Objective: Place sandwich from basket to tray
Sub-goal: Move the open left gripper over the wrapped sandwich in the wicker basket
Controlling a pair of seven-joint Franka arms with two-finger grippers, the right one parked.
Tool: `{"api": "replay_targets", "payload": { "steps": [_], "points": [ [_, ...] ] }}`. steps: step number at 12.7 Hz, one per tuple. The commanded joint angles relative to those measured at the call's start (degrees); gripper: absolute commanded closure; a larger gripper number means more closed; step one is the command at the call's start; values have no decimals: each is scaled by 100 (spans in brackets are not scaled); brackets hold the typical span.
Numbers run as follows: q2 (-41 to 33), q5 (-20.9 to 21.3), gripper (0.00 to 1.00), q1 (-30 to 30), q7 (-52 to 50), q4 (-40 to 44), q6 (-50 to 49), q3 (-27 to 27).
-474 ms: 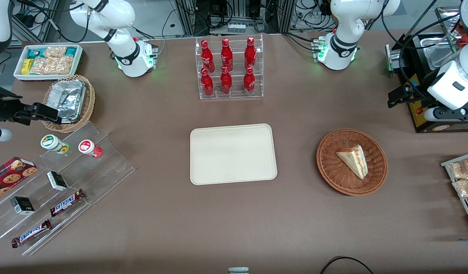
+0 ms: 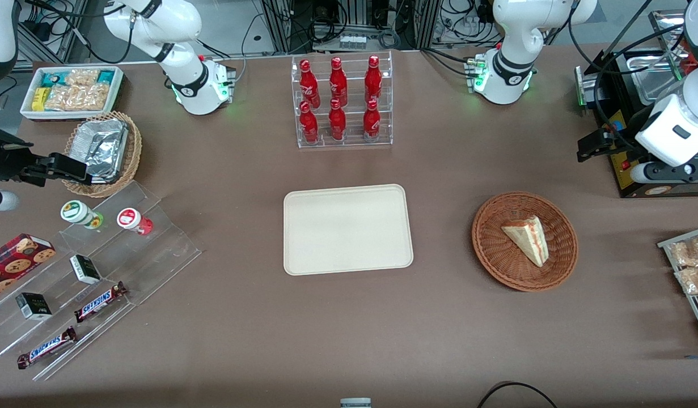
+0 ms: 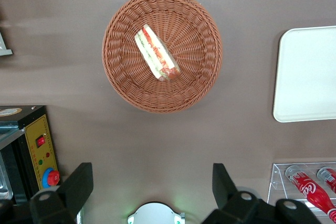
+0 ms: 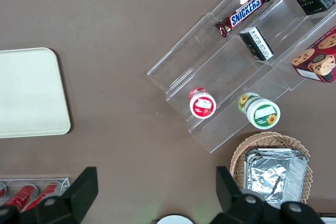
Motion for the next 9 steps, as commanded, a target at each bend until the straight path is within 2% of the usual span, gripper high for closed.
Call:
{"api": "replay_targets", "payload": {
  "steps": [1,9],
  "points": [
    [113,51,0,-68,60,39,22,58],
    [158,68,0,-59,60,-1251,1276,58]
  ]
}}
